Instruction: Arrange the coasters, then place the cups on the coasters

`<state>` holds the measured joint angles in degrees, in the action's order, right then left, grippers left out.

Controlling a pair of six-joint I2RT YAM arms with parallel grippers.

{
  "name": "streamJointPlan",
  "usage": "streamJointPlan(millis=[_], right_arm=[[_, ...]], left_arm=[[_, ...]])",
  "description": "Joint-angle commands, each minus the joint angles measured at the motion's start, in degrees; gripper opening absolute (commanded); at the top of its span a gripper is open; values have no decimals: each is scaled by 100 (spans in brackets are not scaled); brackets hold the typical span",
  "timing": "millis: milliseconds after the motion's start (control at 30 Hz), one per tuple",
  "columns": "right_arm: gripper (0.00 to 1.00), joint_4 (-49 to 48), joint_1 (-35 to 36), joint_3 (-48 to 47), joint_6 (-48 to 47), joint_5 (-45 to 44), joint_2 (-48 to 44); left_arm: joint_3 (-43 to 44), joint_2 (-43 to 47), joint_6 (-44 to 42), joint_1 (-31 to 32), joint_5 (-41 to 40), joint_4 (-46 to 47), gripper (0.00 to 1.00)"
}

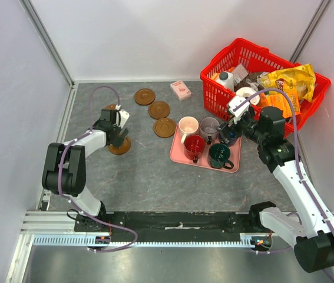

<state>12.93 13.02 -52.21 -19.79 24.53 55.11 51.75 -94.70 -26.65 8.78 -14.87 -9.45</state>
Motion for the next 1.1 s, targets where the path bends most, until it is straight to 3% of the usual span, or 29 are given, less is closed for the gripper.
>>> streamJointPlan(millis=[0,300,567,700,867,1067], right_arm=[[98,-185,17,9,-42,60,-106],[98,-168,8,0,-25,60,-97],[98,-177,8,0,-25,51,-97],[98,-177,8,0,-16,34,-71],[98,-168,-1,0,-16,43,-45],[98,-168,8,-9,1,60,-18]], left_arm=[[-244,83,-445,-534,2,-549,100],[309,-505,-543,-1799,-138,-364,100],[959,-1007,-279,-2266,-182,-364,100],[1189,-929,28,-2319,-209,-505,100],[1048,-103,310,-2266,493,-785,100],[653,890,222,-1626,890,-926,100]])
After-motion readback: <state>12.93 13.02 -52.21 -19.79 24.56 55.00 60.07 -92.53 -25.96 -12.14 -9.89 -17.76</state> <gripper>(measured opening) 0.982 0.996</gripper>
